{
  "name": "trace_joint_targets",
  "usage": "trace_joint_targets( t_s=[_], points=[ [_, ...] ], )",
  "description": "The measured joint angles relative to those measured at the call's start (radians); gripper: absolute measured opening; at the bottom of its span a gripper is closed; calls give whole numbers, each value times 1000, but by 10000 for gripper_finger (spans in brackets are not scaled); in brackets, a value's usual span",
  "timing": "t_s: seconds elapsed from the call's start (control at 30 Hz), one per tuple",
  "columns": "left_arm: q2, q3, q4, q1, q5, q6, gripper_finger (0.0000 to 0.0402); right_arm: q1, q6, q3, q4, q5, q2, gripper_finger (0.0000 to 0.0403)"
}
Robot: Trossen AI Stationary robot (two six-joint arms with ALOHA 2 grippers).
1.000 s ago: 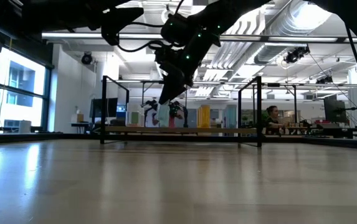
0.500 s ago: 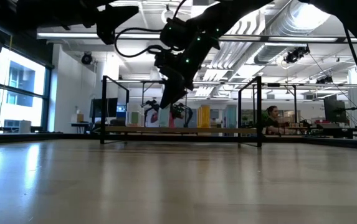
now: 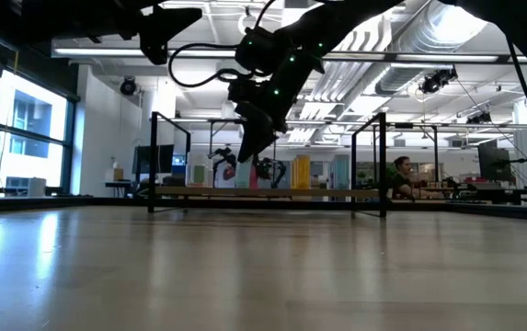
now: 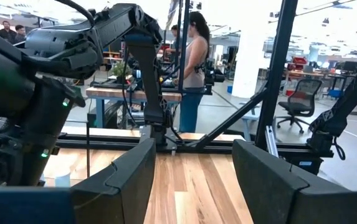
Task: Pick and place medicine bottles onto shelf by color
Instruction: Put the green pill bottle on the shelf aligned with the other green pill bottles
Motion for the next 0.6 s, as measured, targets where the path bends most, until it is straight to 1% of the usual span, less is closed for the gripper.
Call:
trace_joint_targets(
  t_s=[0.27, 0.6],
  points=[
    [0, 0, 0, 0, 0, 0, 202, 1, -2, 0, 1, -1, 0, 103],
    [0, 0, 0, 0, 0, 0, 202, 1, -44, 0, 2, -2, 0, 103]
  ],
)
